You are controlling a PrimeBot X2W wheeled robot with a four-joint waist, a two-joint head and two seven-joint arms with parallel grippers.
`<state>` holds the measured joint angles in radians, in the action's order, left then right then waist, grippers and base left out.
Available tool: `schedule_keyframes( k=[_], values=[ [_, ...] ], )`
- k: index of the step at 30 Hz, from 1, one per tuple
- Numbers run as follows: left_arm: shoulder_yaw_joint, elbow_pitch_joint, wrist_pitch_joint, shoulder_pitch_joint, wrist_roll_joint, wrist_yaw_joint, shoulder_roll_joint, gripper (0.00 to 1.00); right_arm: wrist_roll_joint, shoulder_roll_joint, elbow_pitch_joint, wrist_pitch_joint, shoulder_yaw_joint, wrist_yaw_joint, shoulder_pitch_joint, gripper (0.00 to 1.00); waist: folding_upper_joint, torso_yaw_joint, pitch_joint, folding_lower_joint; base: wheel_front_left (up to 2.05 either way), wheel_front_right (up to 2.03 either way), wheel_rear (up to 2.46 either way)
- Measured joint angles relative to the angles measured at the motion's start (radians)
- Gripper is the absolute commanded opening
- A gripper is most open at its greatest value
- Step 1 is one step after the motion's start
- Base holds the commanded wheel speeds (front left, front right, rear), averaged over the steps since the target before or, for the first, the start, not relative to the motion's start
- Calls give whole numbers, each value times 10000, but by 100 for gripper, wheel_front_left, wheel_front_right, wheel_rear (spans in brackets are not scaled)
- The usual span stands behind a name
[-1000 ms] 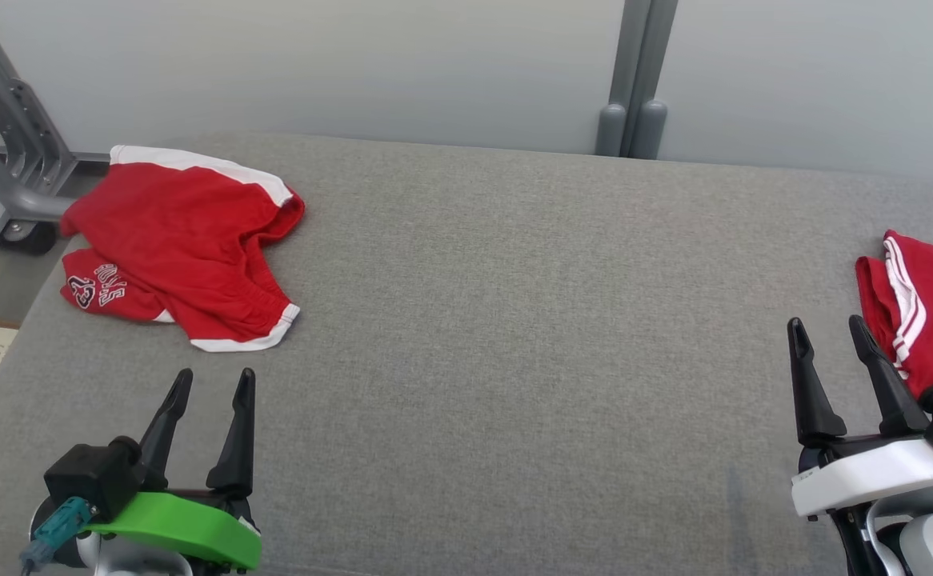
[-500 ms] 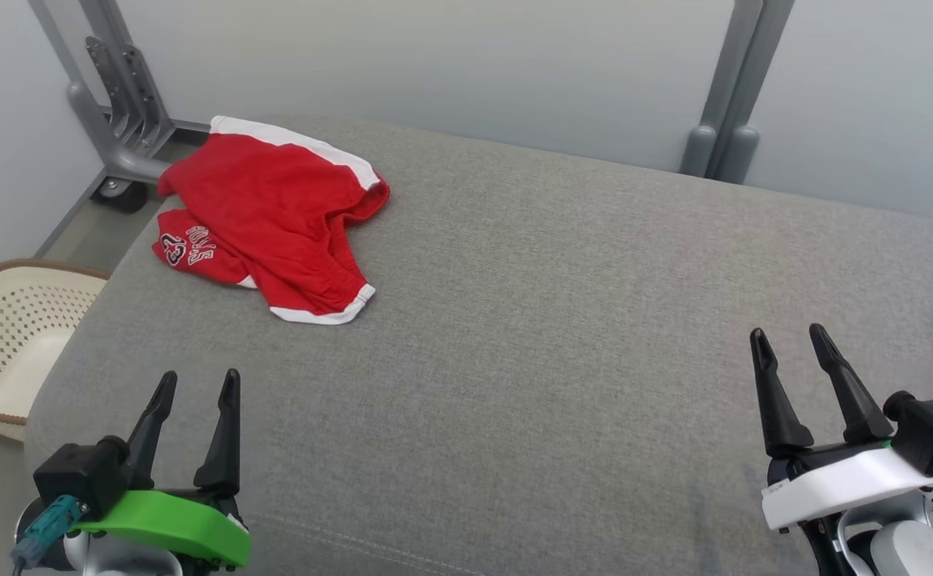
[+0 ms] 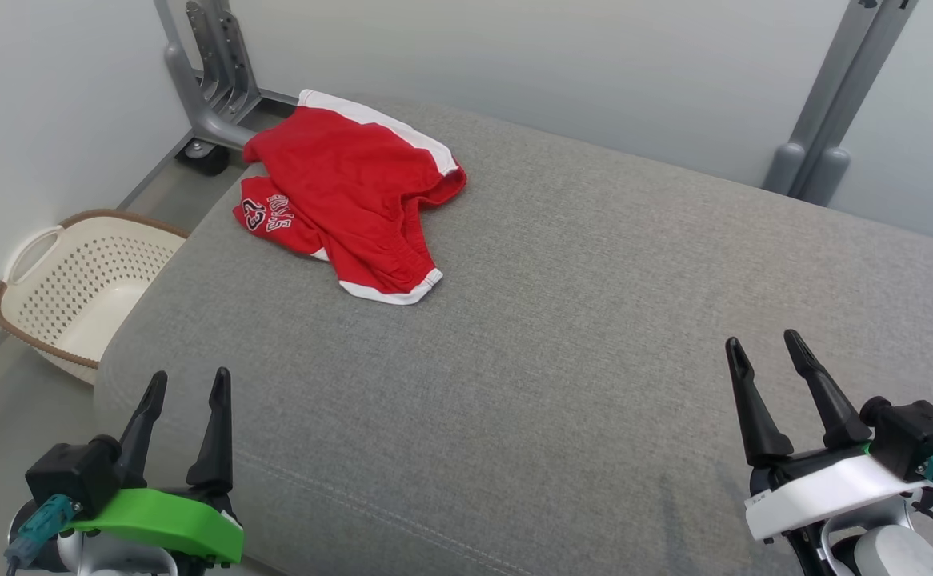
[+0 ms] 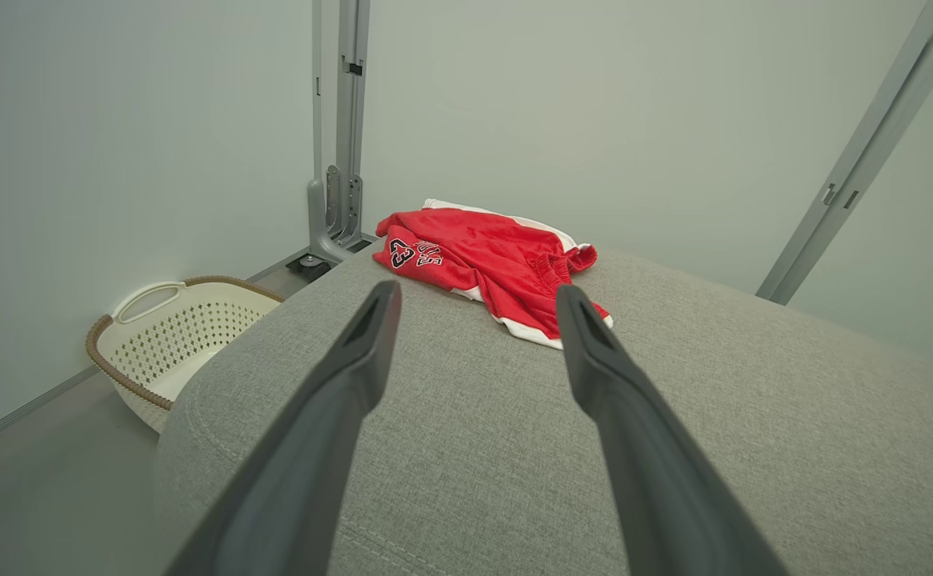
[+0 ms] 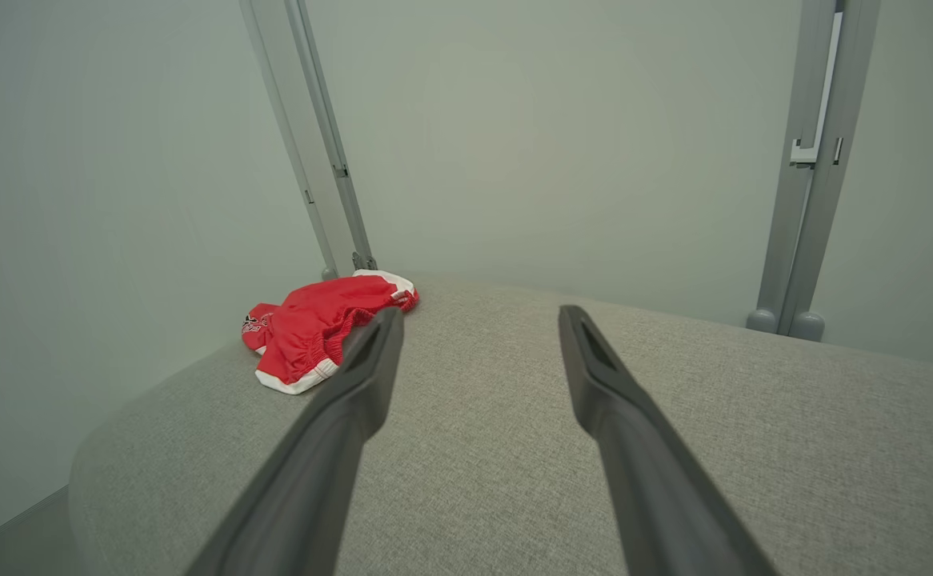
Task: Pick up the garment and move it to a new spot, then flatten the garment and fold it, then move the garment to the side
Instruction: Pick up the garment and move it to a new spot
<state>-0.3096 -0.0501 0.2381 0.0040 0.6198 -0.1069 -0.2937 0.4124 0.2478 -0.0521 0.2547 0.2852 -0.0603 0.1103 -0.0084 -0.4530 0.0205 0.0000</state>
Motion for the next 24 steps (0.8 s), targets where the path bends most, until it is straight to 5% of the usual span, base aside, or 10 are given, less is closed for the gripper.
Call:
schedule_keyframes(
  k=[9, 24],
  values=[
    [221, -8, 0, 8, -71, -79, 52, 100, -96, -46, 65, 0, 278, 163, -174, 100, 0, -539, -83, 0, 0, 0, 0],
    [288, 211, -113, -9, -178, -81, -90, 100, -257, -100, 96, -94, 449, 194, -252, 100, 0, -470, -273, 0, 0, 0, 0]
  ],
)
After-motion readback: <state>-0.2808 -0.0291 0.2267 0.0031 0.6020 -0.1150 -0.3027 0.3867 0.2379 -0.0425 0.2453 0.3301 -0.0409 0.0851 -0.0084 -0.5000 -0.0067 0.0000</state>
